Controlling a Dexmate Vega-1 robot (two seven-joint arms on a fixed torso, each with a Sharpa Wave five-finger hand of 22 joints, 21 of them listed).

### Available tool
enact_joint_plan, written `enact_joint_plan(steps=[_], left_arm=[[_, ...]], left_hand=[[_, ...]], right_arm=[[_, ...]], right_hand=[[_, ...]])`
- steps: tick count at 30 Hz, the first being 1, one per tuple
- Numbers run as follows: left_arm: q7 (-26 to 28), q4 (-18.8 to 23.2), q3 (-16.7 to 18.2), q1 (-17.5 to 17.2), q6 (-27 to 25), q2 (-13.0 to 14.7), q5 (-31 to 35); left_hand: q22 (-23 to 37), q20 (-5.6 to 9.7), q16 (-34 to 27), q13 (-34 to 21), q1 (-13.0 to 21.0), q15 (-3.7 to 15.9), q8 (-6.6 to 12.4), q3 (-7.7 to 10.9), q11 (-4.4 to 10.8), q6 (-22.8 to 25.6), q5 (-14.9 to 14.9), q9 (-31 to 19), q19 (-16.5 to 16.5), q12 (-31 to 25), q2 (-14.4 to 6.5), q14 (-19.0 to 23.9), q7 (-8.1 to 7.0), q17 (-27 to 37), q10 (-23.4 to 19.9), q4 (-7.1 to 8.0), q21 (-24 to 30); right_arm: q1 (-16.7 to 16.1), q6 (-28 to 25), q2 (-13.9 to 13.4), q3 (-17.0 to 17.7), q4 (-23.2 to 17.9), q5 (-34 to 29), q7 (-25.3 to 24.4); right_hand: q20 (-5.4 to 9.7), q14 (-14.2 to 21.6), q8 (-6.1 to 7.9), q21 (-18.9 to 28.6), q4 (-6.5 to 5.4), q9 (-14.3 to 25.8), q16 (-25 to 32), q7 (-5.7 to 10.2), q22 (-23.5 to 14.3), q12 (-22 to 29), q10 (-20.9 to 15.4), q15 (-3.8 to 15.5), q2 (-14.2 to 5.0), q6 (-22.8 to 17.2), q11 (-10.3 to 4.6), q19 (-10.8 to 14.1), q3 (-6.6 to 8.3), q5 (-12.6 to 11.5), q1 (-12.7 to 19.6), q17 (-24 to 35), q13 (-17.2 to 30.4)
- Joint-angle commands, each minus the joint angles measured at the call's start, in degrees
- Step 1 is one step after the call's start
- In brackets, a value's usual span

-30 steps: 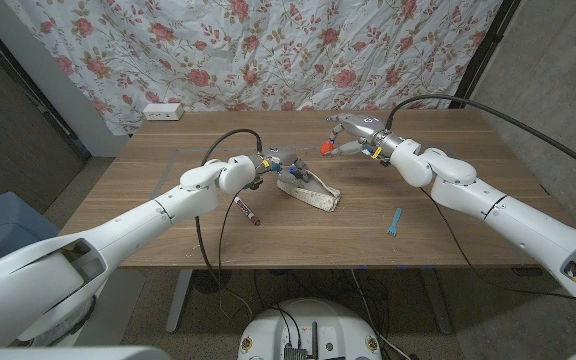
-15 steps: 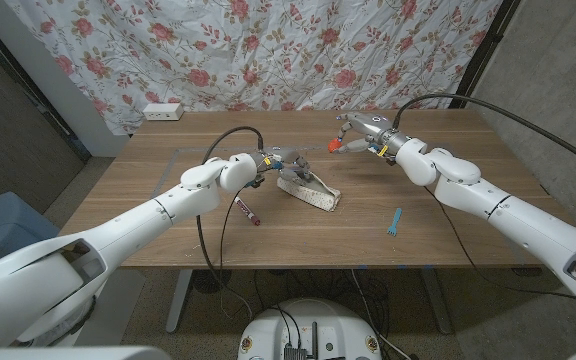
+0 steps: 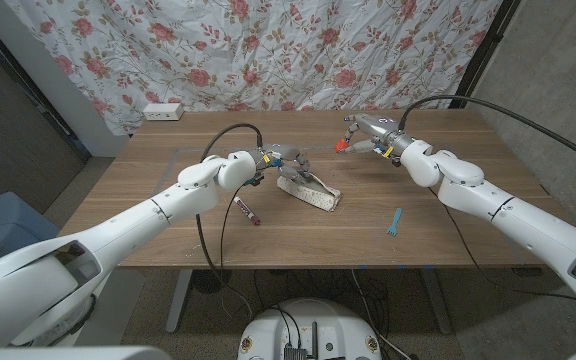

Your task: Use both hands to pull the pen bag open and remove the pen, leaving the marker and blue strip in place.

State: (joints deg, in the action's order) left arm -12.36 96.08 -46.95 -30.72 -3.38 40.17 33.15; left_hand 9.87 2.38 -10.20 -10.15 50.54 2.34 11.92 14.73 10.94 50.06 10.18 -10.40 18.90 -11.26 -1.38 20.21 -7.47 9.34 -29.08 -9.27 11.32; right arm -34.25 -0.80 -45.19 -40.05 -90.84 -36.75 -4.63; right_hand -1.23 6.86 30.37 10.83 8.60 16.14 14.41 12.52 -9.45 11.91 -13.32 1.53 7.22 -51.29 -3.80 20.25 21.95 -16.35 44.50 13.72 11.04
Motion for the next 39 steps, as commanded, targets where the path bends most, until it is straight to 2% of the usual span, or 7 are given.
enact_joint_plan(steps=[1, 13, 19, 27, 32, 39], left_arm=[[-0.4, 3.1, 2.1, -1.3, -0.6, 1.7, -1.2], [1.8, 5.4, 6.0, -4.1, -1.6, 2.9, -5.4], [2.5, 6.0, 6.7, -4.5, -2.0, 3.3, -6.3], [4.7, 6.4, 8.8, -6.1, -2.3, 3.8, -9.2], [5.7, 6.9, 10.1, -7.2, -3.8, 4.0, -11.4], [8.6, 6.9, 11.2, -8.7, -4.0, 4.3, -13.2]], left_hand=[[0.0, 0.10, -0.6, -0.1, -0.2, 5.55, 0.17, 0.56, -0.11, 0.4, 0.2, -0.1, 0.4, -0.5, -0.5, 0.7, 0.33, 0.2, -0.6, -0.06, 0.1], [0.0, -0.08, -0.2, -0.2, -0.7, 5.20, -0.39, 0.46, -0.34, -0.4, 0.2, -0.2, 0.3, -0.2, -0.7, 0.4, 0.54, 0.2, -0.4, 0.23, 0.0], [0.1, -0.43, 0.0, -0.3, -1.4, 4.65, -1.45, 0.44, -0.45, -3.0, 0.1, -0.3, 0.2, 0.3, -1.2, -0.1, 0.18, 0.2, 0.6, 0.53, -0.1], [0.1, -0.76, 0.1, -0.3, -2.0, 4.39, -2.01, 0.49, -1.11, -6.2, 0.1, -0.3, 0.0, 0.5, -1.8, -0.6, 0.44, 0.2, 1.6, 0.65, -0.2], [0.2, -1.43, 0.3, -0.4, -4.0, 3.81, -2.11, 0.55, -2.21, -8.9, 0.1, -0.4, -1.2, 1.0, -3.4, -1.9, 0.74, 0.4, 4.2, 1.68, -0.5], [0.2, -1.51, 0.5, -0.4, -5.2, 3.38, -2.05, 0.52, -2.81, -10.4, 0.0, -0.4, -2.3, 0.9, -3.6, -3.0, 0.94, 0.3, 5.1, 1.82, -0.7]], right_arm=[[-0.4, -1.9, -0.7, 0.2, 0.5, 0.4, -0.5], [-0.2, -3.2, -1.2, -0.9, 2.1, -1.0, -1.1], [-0.2, -4.1, -1.0, -1.7, 3.1, -1.8, -1.5], [0.0, -4.5, -0.8, -3.1, 4.1, -3.4, -2.0], [0.1, -4.9, -0.4, -3.7, 4.7, -4.1, -2.6], [0.2, -5.1, 0.1, -4.4, 6.0, -4.6, -4.2]], right_hand=[[-0.30, 0.2, 0.50, -0.1, 0.09, 0.2, 0.4, 0.05, -0.2, 0.1, -0.7, 0.11, -0.63, -0.7, 0.09, 0.1, -0.15, -0.3, 0.3, 0.3, 0.2], [-0.28, 0.5, 0.57, 0.0, 0.05, 0.3, 0.6, 0.04, -0.2, 0.1, -1.1, 0.21, -0.74, -0.5, 0.10, 0.1, -0.27, -0.3, 0.3, 0.3, 0.2], [-0.38, 0.9, 0.55, -0.1, 0.00, 0.3, 0.7, 0.03, -0.2, 0.1, -1.3, 0.55, -0.72, -0.3, 0.07, 0.0, -0.42, -0.3, 0.2, 0.4, 0.2], [-0.39, 0.9, 0.54, -0.2, -0.04, 0.4, 0.7, 0.04, -0.2, 0.1, -1.4, 0.61, -0.73, 0.0, -0.02, -0.2, -0.54, -0.3, 0.2, 0.4, 0.2], [-0.41, 0.9, 0.50, -0.2, -0.06, 0.4, 0.7, 0.04, -0.2, 0.1, -1.4, 0.60, -0.70, 0.2, -0.05, -0.2, -0.63, -0.3, 0.1, 0.4, 0.2], [-0.41, 1.1, 0.51, -0.1, -0.11, 0.4, 0.8, 0.06, -0.2, 0.1, -1.6, 0.79, -0.70, 0.3, -0.02, -0.1, -0.76, -0.3, 0.0, 0.5, 0.2]])
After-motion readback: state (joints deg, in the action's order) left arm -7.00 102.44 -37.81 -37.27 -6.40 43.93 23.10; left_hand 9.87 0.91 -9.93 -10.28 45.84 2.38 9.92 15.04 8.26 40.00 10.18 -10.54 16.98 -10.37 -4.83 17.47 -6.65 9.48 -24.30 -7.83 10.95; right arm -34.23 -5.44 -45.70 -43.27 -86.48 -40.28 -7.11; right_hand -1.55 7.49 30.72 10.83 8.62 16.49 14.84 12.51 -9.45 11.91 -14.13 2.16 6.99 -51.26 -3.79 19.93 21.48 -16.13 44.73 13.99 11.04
